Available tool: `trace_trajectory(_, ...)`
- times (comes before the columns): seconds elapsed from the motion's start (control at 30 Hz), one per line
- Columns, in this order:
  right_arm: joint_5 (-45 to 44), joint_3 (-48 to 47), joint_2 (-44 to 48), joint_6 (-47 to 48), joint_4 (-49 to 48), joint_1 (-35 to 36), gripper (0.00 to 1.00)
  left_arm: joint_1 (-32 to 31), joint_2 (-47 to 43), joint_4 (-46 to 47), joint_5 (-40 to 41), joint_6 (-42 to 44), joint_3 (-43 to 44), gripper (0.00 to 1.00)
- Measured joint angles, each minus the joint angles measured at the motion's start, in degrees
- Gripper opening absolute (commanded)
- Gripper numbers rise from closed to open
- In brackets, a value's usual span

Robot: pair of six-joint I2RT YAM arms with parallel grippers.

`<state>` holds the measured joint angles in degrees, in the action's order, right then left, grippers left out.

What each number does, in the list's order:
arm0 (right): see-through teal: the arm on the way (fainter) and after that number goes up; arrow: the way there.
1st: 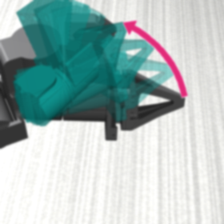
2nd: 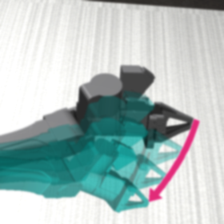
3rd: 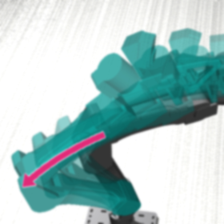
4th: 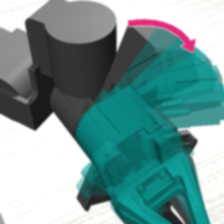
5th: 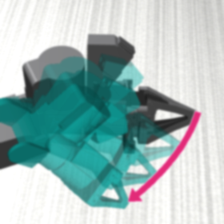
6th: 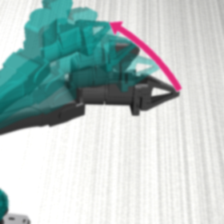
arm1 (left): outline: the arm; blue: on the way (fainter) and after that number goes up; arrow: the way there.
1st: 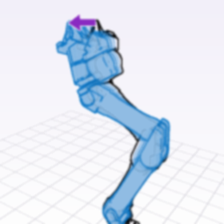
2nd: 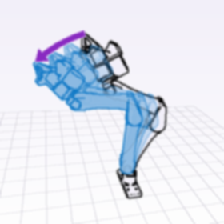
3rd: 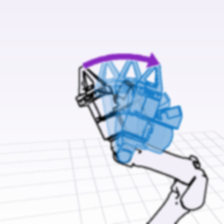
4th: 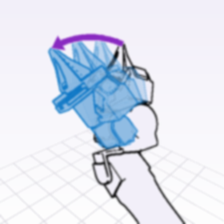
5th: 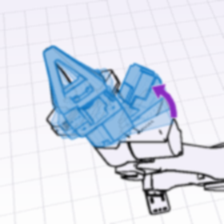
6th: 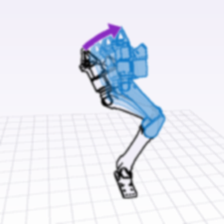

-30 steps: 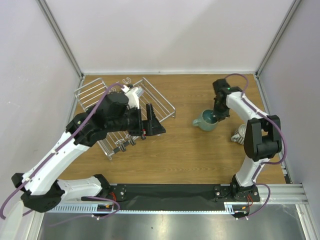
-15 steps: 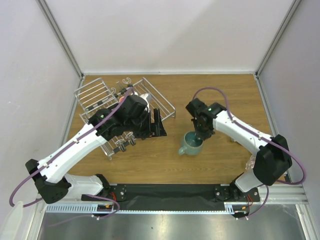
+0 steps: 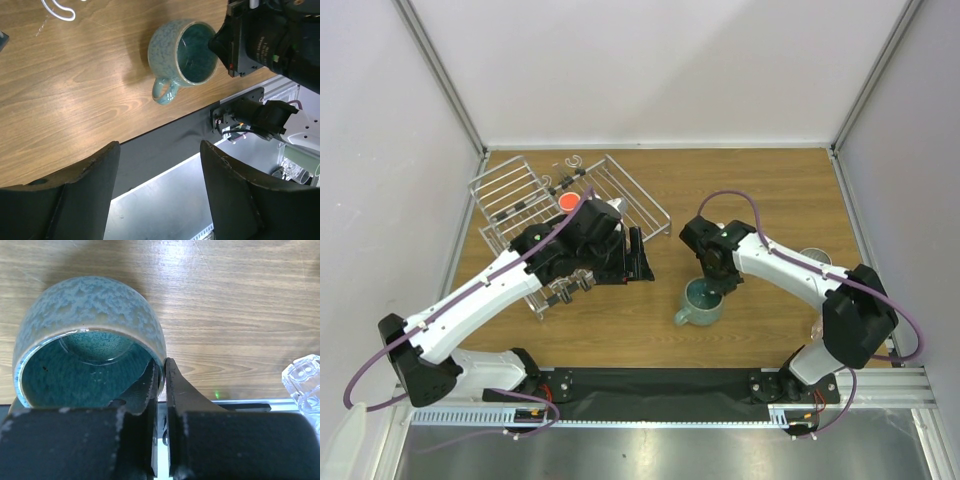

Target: Load the cups into the dish rack

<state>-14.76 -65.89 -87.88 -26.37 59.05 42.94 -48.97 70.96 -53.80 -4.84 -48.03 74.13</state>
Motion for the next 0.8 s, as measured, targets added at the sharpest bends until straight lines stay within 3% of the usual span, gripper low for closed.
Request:
trace_trajectory(0.1,0.02,1.22,-0.09,-0.15,-0.79,0.02,0.12,0.0,-0.02,0.72,-0.24,-0.04,-0.2,0.69)
trace_trajectory(0.3,0.9,1.64,-0.13,-0.22,-1.51,0.09,0.38,0.0,-0.02,1.36,-0.48,-0.02,-0.52,0.69)
trace_trajectory(0.53,1.88,1.09,0.15,-0.59,-1.53,0.07,0.57,-0.02,0.79,1.7,-0.61,0.04,-0.57,0.68)
trace_trajectory(0.7,2.43,-3.41,4.76,-1.07,2.36,-0.98,0.63,-0.9,4.59,2.32,-0.92,0.55,-0.2,0.68)
trace_trajectory(0.8,3.56,-6.45,10.97,-1.14,4.52,-5.16,0.62,-2.32,9.07,2.25,-0.63,1.22,1.42,0.71)
